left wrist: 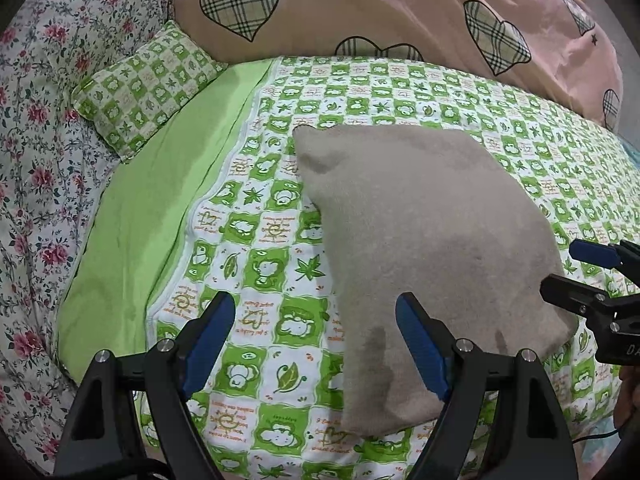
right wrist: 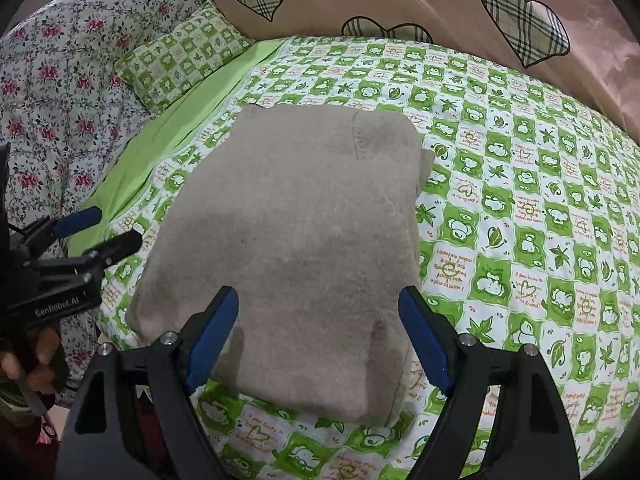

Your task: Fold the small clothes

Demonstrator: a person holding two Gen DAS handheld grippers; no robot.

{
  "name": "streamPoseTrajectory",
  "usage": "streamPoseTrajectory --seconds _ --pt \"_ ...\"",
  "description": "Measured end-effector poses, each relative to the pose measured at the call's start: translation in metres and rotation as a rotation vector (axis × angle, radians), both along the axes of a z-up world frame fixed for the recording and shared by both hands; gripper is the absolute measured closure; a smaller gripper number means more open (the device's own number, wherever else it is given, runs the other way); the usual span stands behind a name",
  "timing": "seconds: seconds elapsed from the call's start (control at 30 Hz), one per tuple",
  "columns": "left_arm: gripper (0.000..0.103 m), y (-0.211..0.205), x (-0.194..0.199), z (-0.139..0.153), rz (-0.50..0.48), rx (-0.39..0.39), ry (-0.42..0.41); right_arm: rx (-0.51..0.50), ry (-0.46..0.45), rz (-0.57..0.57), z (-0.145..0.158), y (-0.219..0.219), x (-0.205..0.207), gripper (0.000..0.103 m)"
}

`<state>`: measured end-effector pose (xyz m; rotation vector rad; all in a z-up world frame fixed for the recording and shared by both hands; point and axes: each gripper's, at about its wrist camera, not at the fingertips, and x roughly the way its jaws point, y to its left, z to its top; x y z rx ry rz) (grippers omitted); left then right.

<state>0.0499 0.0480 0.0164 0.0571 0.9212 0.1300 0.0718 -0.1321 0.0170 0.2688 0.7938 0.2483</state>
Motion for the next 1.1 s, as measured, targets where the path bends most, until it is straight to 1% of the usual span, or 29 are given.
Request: streamPoseTrajectory --seconds 0.73,1.1 --pt "0.020 -0.009 0.000 -0.001 -0.038 -0.037 0.008 0.021 0.007 0.003 -0.003 0.000 0.003 0.020" --pt "0.020 -0.012 0.000 0.000 -0.054 -0.039 0.009 0.026 0.005 0.000 -0.002 0.000 0.002 0.020"
